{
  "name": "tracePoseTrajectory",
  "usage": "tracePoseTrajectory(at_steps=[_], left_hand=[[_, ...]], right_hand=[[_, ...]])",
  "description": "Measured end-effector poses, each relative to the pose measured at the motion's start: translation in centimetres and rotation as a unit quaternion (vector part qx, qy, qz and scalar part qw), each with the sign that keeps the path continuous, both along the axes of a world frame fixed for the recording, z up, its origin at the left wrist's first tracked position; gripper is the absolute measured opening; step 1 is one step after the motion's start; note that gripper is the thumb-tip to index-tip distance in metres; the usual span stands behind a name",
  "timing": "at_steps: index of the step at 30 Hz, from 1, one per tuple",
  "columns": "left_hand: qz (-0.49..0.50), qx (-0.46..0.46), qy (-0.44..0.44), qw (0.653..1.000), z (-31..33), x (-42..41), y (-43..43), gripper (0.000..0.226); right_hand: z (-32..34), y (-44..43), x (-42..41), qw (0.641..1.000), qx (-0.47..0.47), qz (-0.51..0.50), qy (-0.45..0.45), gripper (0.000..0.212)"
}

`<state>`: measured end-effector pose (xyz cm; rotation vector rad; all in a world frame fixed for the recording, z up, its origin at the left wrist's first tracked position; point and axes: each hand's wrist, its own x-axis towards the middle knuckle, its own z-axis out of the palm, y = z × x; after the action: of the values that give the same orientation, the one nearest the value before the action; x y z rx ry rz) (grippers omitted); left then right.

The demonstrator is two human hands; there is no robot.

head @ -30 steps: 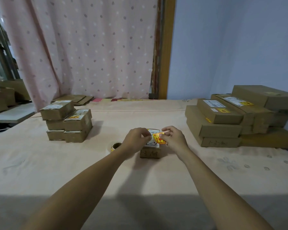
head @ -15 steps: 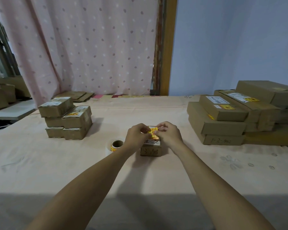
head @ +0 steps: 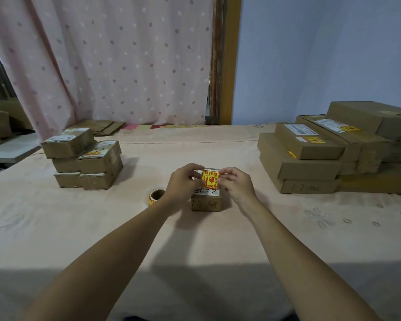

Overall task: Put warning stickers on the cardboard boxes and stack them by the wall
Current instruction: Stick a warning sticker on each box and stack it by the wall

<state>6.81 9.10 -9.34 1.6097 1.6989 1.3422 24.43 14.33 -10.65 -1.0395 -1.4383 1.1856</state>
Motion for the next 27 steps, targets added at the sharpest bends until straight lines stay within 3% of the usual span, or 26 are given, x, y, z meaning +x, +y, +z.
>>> tracePoseTrajectory(at_steps=[3, 7, 14, 18, 23, 27], left_hand=[[0.008, 0.007, 0.081, 0.997, -0.3, -0.1, 0.1, 0.032], [0.009, 0.009, 0.117, 0.993, -0.4, -0.2, 0.2, 0.034], [0.044, 0.031, 0.087, 0.995, 0.7, -0.9, 0.1, 0.018], [0.077, 0.056, 0.069, 0.993, 1.4, -0.9, -0.2, 0.016], [0.006, 0.063, 0.173, 0.983, 0.2, 0.6, -0.1, 0.015], [0.014, 0.035, 0.212, 0.976, -0.4, 1.5, 0.5, 0.018]], right_hand=[[0.0, 0.0, -0.1, 1.0, 0.005, -0.012, -0.004, 0.015], [0.0, 0.3, -0.2, 1.0, 0.006, -0.016, -0.026, 0.016], [0.3, 0.5, -0.1, 0.998, -0.021, -0.058, -0.027, 0.015], [0.4, 0.1, -0.3, 0.996, -0.018, -0.058, -0.071, 0.017], [0.5, -0.3, -0.9, 0.988, 0.019, -0.061, -0.14, 0.022], [0.8, -0.2, -1.3, 0.985, 0.024, -0.072, -0.158, 0.026]])
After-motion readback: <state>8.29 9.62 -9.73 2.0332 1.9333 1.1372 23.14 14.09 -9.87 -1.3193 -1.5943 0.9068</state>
